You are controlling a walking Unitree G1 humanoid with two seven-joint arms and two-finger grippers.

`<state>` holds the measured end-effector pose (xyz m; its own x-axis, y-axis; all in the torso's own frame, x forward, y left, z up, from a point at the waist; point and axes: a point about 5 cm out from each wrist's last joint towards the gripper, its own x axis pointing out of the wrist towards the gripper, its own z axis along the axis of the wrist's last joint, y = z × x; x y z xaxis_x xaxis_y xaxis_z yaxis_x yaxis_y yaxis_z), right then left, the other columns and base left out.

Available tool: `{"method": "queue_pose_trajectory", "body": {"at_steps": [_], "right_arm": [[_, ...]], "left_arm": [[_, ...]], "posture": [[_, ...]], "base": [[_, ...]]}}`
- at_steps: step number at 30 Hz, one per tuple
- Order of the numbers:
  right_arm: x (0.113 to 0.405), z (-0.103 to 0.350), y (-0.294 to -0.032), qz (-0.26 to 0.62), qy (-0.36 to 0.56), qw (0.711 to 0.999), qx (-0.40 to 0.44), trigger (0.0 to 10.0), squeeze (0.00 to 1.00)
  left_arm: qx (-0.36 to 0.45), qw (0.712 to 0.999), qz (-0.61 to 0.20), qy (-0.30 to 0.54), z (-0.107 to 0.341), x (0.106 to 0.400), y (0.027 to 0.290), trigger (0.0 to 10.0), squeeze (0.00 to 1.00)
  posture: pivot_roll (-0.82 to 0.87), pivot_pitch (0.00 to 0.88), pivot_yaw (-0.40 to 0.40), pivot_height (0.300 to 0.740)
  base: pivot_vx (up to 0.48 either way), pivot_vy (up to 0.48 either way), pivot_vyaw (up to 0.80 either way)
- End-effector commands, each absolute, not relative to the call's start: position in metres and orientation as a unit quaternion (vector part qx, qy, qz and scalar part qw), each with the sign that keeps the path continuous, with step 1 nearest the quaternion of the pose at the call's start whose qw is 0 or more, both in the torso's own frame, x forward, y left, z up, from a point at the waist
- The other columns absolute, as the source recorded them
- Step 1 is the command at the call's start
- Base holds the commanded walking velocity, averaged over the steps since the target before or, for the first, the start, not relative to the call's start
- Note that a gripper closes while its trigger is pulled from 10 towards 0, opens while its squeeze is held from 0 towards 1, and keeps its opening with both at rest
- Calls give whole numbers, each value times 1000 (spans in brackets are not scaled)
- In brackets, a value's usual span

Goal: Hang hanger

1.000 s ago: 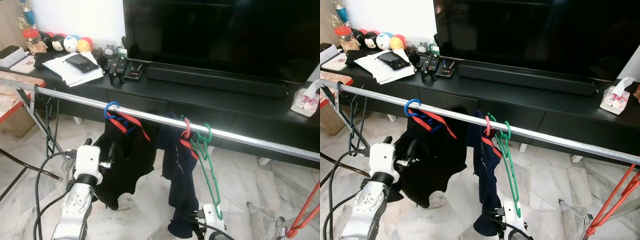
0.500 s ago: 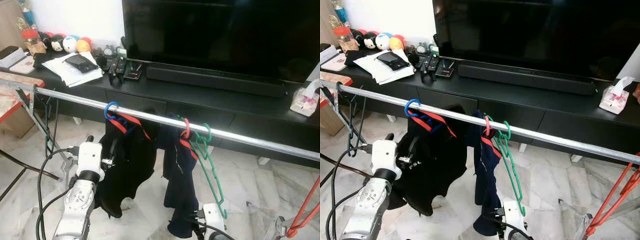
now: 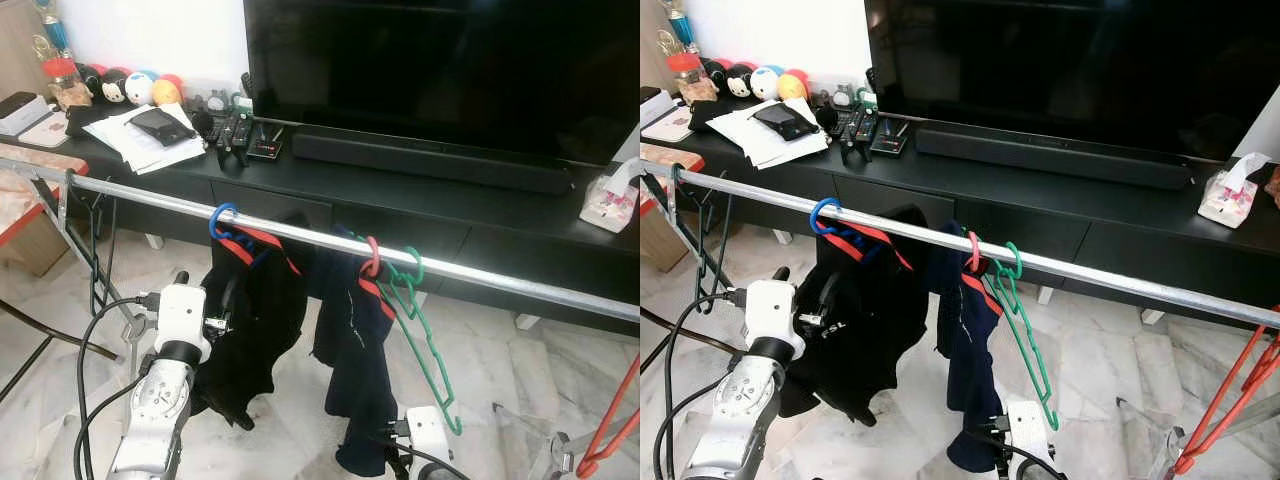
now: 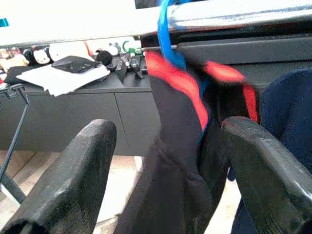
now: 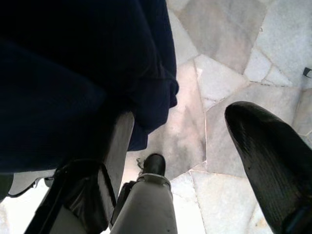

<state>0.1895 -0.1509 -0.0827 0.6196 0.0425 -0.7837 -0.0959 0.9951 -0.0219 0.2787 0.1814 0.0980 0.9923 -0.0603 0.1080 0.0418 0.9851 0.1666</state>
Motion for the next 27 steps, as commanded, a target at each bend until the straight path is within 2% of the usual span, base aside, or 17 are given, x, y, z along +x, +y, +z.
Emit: {"method": "queue_pose_trajectory", "body": {"at_steps": [1, 27], "right_arm": [[186, -84, -153, 38, 443, 895, -34, 10000, 0], [187, -85, -152, 39, 444, 894, -33, 10000, 0]], "left_arm": [[89, 994, -31, -53, 99, 280, 179, 10000, 0], [90, 994, -37, -55, 100, 281, 178, 10000, 0]], "posture": [[-46, 38, -29, 740], [-38, 35, -32, 740]], "base": [[-247, 0, 0], [-247, 0, 0]]}}
